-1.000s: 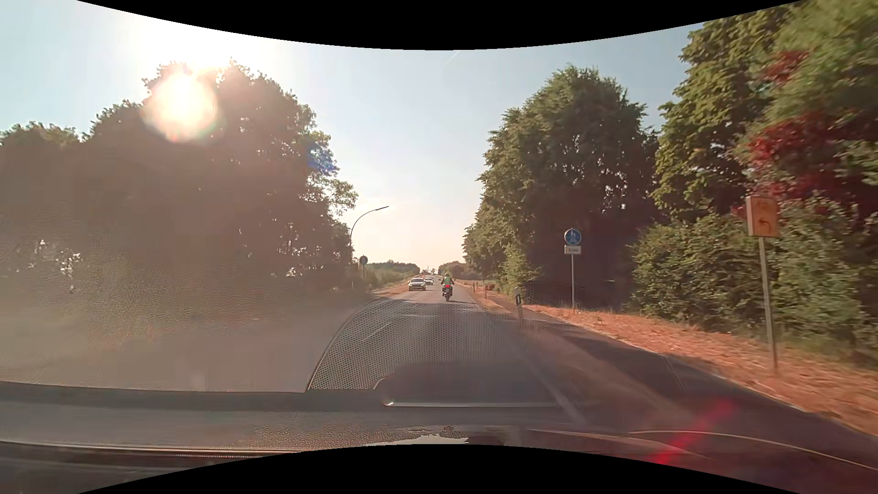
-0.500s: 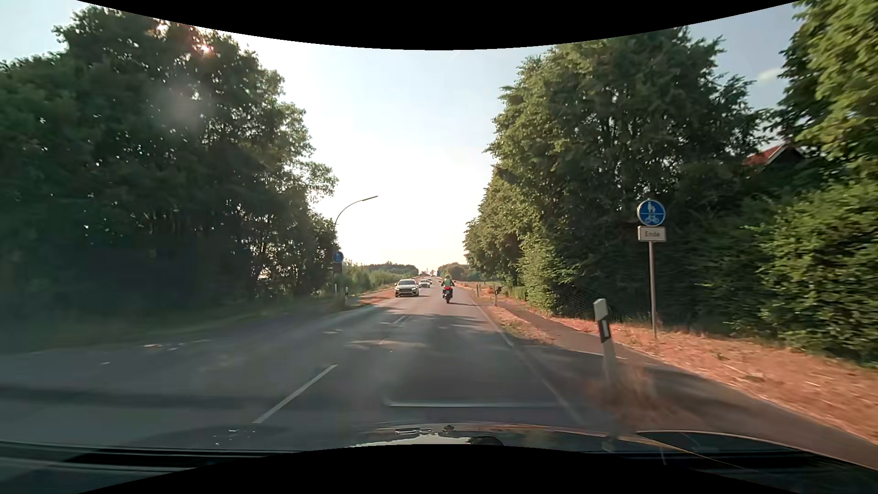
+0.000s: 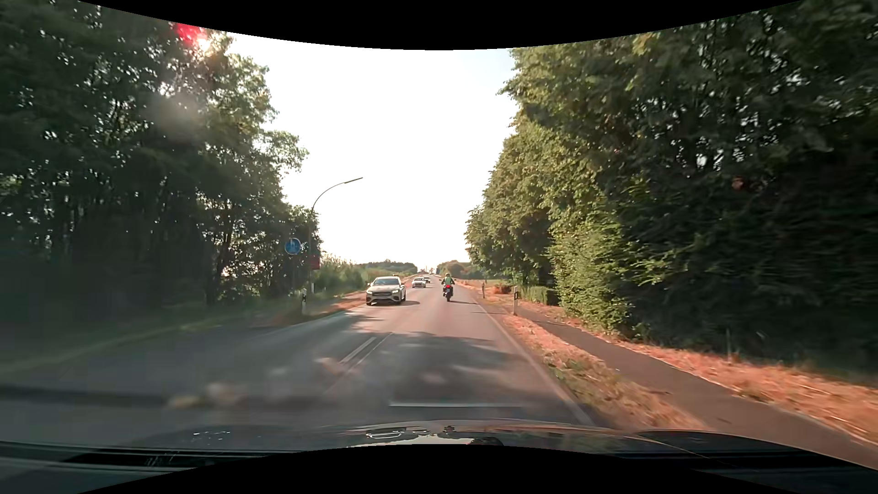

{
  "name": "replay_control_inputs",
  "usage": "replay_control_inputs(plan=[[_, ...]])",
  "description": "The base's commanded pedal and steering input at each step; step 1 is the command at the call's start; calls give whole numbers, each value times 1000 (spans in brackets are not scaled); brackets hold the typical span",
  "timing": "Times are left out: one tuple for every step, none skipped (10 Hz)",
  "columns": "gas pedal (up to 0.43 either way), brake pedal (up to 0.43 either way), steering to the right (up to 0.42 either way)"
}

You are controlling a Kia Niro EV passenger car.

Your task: Follow the waypoints while adhering to traffic rules and regulations

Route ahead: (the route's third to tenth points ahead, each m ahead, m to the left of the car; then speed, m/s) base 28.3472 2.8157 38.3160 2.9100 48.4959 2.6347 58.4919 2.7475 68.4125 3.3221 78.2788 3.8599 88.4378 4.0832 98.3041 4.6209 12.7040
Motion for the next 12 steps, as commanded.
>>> replay_control_inputs(plan=[[189, 0, 0], [189, 0, -1], [189, 0, 0], [209, 0, 0], [209, 0, -1], [209, 0, 0], [209, 0, -1], [209, 0, 0], [209, 0, 0], [209, 0, -1], [209, 0, -1], [209, 0, -1]])
